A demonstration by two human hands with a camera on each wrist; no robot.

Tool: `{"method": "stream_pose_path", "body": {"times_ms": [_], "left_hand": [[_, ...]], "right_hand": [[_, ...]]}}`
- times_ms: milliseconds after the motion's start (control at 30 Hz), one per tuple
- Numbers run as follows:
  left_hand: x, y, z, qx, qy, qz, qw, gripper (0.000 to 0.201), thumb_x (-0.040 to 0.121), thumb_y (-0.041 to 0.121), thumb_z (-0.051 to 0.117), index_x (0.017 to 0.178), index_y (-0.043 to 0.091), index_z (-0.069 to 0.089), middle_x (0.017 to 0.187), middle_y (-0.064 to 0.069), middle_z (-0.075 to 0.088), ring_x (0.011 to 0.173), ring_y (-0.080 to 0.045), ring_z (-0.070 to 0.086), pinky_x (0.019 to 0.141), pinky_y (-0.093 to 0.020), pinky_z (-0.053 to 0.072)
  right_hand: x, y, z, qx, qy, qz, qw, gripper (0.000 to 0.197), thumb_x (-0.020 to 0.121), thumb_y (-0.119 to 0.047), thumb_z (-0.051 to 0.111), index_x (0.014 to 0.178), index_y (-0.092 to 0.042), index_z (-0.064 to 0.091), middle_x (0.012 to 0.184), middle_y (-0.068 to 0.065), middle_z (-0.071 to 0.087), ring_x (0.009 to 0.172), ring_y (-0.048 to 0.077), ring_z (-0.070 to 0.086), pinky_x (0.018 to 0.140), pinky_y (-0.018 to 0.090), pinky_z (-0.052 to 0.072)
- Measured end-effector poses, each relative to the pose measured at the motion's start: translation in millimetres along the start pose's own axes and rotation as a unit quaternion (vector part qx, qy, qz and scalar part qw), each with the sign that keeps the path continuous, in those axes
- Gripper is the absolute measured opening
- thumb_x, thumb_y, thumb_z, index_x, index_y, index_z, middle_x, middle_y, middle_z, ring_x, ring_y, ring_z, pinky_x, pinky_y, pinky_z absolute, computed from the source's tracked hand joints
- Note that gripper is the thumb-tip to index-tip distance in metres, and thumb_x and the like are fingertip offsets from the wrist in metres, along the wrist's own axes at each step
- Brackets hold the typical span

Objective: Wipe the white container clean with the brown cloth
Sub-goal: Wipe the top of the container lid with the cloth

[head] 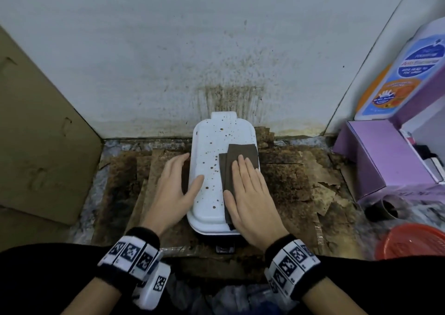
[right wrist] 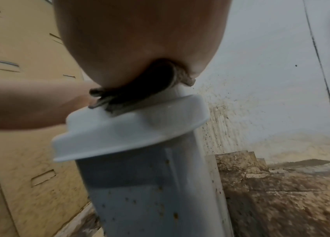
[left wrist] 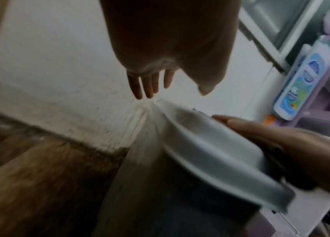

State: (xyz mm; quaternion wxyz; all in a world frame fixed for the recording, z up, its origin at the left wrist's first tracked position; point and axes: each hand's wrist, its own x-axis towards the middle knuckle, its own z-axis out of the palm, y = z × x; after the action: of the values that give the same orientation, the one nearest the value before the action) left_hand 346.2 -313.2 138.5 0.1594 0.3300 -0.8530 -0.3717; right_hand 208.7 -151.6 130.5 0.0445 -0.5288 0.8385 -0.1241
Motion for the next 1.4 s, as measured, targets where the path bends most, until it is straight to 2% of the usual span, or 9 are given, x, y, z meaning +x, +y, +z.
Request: {"method": "stream_pose_path", "body": {"times_ms": [167, 300, 367, 500, 667, 800, 967, 1133, 1400], "left_hand": [[-30.5, -11.8, 17.5, -0.107, -0.074, -0.082, 0.988, 0.128, 0.068, 0.079, 0.071, 0.162, 0.033, -0.003, 0.166, 0.020, 0.013, 0.148, -0.002, 0.023, 0.120, -0.037, 0.029], [-32.9, -17.9, 25.2, -0.118, -0.093, -0.090, 0.984, 0.147, 0.052, 0.078, 0.084, 0.158, 0.043, -0.012, 0.163, 0.030, 0.002, 0.143, 0.003, 0.018, 0.115, -0.035, 0.029], [-34.4, -18.7, 27.0, -0.096, -0.094, -0.073, 0.988, 0.149, 0.048, 0.079, 0.084, 0.158, 0.040, -0.008, 0.159, 0.033, 0.001, 0.143, 0.001, 0.018, 0.116, -0.036, 0.030], [-33.7, -20.2, 31.6, -0.050, -0.080, -0.039, 0.995, 0.145, 0.048, 0.086, 0.078, 0.159, 0.030, 0.003, 0.158, 0.021, 0.011, 0.144, -0.009, 0.028, 0.115, -0.045, 0.037], [-35.8, -17.6, 32.2, -0.085, -0.071, -0.037, 0.993, 0.140, 0.053, 0.069, 0.088, 0.158, 0.030, 0.005, 0.154, 0.024, 0.013, 0.144, -0.006, 0.029, 0.114, -0.043, 0.040], [-36.0, -19.2, 35.0, -0.107, -0.081, -0.031, 0.990, 0.137, 0.058, 0.058, 0.090, 0.159, 0.034, 0.000, 0.152, 0.029, 0.009, 0.147, -0.002, 0.021, 0.116, -0.036, 0.033], [-36.0, -22.9, 36.5, -0.106, -0.084, -0.035, 0.990, 0.143, 0.059, 0.060, 0.091, 0.160, 0.033, -0.007, 0.158, 0.031, -0.002, 0.151, 0.000, 0.011, 0.119, -0.035, 0.027], [-35.7, -24.5, 36.7, -0.099, -0.093, -0.038, 0.990, 0.145, 0.060, 0.069, 0.086, 0.160, 0.035, -0.013, 0.160, 0.032, -0.010, 0.154, -0.002, 0.005, 0.122, -0.037, 0.024], [-36.3, -22.6, 35.1, -0.103, -0.089, -0.014, 0.991, 0.133, 0.065, 0.062, 0.087, 0.157, 0.042, -0.008, 0.151, 0.042, -0.007, 0.148, 0.006, 0.006, 0.116, -0.031, 0.022]], "right_hand": [[22.9, 7.9, -3.8, 0.015, -0.025, 0.005, 1.000, 0.067, 0.107, -0.044, 0.016, 0.161, -0.007, 0.000, 0.169, 0.009, -0.011, 0.156, 0.018, -0.015, 0.127, 0.036, -0.005], [41.4, 15.8, -4.2, -0.002, -0.034, 0.006, 0.999, 0.070, 0.105, -0.046, 0.014, 0.161, -0.006, 0.001, 0.169, 0.011, -0.010, 0.156, 0.021, -0.012, 0.128, 0.041, 0.001], [43.0, 16.8, -3.1, -0.007, -0.037, 0.003, 0.999, 0.070, 0.104, -0.046, 0.012, 0.161, -0.006, 0.001, 0.169, 0.011, -0.010, 0.156, 0.021, -0.012, 0.128, 0.041, 0.002], [29.1, 14.3, -1.0, 0.010, -0.020, 0.001, 1.000, 0.068, 0.105, -0.045, 0.011, 0.161, -0.008, 0.002, 0.170, 0.008, -0.008, 0.156, 0.019, -0.011, 0.128, 0.041, 0.002], [-16.8, -5.0, 8.5, 0.027, 0.021, 0.016, 0.999, 0.064, 0.106, -0.038, 0.015, 0.161, -0.006, 0.010, 0.170, 0.009, -0.001, 0.157, 0.019, -0.008, 0.127, 0.041, 0.005], [-26.2, -6.5, 15.1, 0.023, 0.033, 0.022, 0.999, 0.062, 0.107, -0.037, 0.018, 0.160, -0.006, 0.012, 0.170, 0.011, 0.003, 0.157, 0.020, -0.004, 0.127, 0.043, 0.009], [-15.4, 1.2, 11.3, 0.024, 0.022, 0.009, 0.999, 0.062, 0.108, -0.038, 0.024, 0.160, -0.007, 0.013, 0.170, 0.011, 0.003, 0.157, 0.021, -0.003, 0.127, 0.044, 0.012], [14.0, 13.5, 0.4, 0.026, -0.017, 0.002, 1.000, 0.067, 0.106, -0.044, 0.016, 0.161, -0.009, 0.005, 0.170, 0.009, -0.004, 0.157, 0.020, -0.008, 0.128, 0.041, 0.005], [71.5, 29.2, -11.9, -0.026, -0.078, 0.001, 0.997, 0.066, 0.109, -0.042, 0.018, 0.160, -0.004, -0.001, 0.168, 0.019, -0.010, 0.156, 0.030, -0.010, 0.127, 0.045, 0.003]]}}
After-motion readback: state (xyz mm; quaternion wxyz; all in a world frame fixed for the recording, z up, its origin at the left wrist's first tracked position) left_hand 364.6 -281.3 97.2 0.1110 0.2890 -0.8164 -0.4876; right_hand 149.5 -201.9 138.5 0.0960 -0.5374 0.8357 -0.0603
